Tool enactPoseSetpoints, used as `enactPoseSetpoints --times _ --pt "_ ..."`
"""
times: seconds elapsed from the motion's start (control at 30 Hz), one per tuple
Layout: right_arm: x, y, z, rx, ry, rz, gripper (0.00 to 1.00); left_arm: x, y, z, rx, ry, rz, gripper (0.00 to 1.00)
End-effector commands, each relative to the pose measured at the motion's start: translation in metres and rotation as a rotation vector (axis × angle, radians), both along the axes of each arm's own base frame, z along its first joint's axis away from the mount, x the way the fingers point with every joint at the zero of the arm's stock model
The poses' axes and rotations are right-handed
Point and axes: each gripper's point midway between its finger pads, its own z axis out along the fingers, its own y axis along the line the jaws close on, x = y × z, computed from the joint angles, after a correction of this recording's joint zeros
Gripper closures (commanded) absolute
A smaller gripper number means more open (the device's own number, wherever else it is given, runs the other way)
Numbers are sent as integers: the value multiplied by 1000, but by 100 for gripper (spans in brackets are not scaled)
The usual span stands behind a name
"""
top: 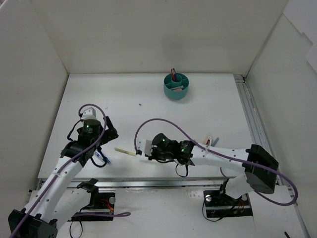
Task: Sort the stationery into containers
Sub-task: Pick up the pen from the center of the board, then place the pen in the storage box.
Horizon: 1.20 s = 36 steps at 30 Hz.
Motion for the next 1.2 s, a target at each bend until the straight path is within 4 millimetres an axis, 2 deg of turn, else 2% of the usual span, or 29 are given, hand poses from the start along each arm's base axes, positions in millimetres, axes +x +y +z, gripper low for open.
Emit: enactPoseSetpoints --times 0.0,0.03,0.1,0.13,0.2,0.23,0.27,0.3,0.33,0.37,0.4,0.43,0.47,0.53,0.57,0.6,0.63,0.73,0.87,0.9,0.93,1.0,1.17 --pt "46 -24 56 -14 -200 -73 100 18 -1 21 3 -68 6 0" --pt "64 -29 72 -3 -241 -110 100 20 -1 21 5 -65 7 0" --pt "84 -43 86 -68 -305 -122 100 23 -2 22 4 -67 6 0" --pt "102 -50 105 -69 -342 -156 100 24 -3 23 9 -64 4 0" --pt "133 -78 118 -161 -404 -187 100 27 2 23 20 -60 22 0" --pt "148 -79 139 -147 -441 -194 100 28 2 25 23 -68 24 0" --pt "159 -82 141 -177 -458 -148 100 29 2 25 22 -68 23 0" --pt "176 -101 143 -213 -450 -164 100 31 4 27 24 -72 31 0" --pt "190 -103 164 -204 -483 -171 100 32 4 27 27 -69 28 0" --pt "205 -109 159 -240 -472 -169 100 33 8 26 33 -62 40 0" --pt "217 -127 157 -316 -463 -155 100 34 8 29 36 -64 43 0" --pt "231 -128 180 -319 -500 -170 100 36 9 27 42 -59 46 0" --pt "245 -143 163 -419 -463 -149 100 38 12 25 49 -52 59 0" --pt "273 -147 169 -479 -480 -145 100 41 14 24 51 -48 62 0" --pt "279 -154 167 -535 -475 -104 100 42 16 23 52 -43 69 0" --pt "294 -159 184 -539 -508 -120 100 45 15 22 53 -38 64 0" --pt "306 -159 170 -562 -485 -101 100 47 17 21 55 -33 68 0" --pt "329 -163 165 -639 -485 -59 100 53 17 18 61 -11 65 0" --pt "351 -165 154 -776 -506 -2 100 59 21 13 71 20 65 0" --pt "356 -164 159 -786 -525 -10 100 59 20 10 74 34 62 0" --pt "361 -164 150 -813 -515 -8 100 60 22 8 73 38 66 0" --pt "367 -163 151 -828 -525 -11 100 62 22 5 67 48 58 0" --pt "373 -157 139 -848 -518 -5 100 66 20 -2 55 67 43 0"
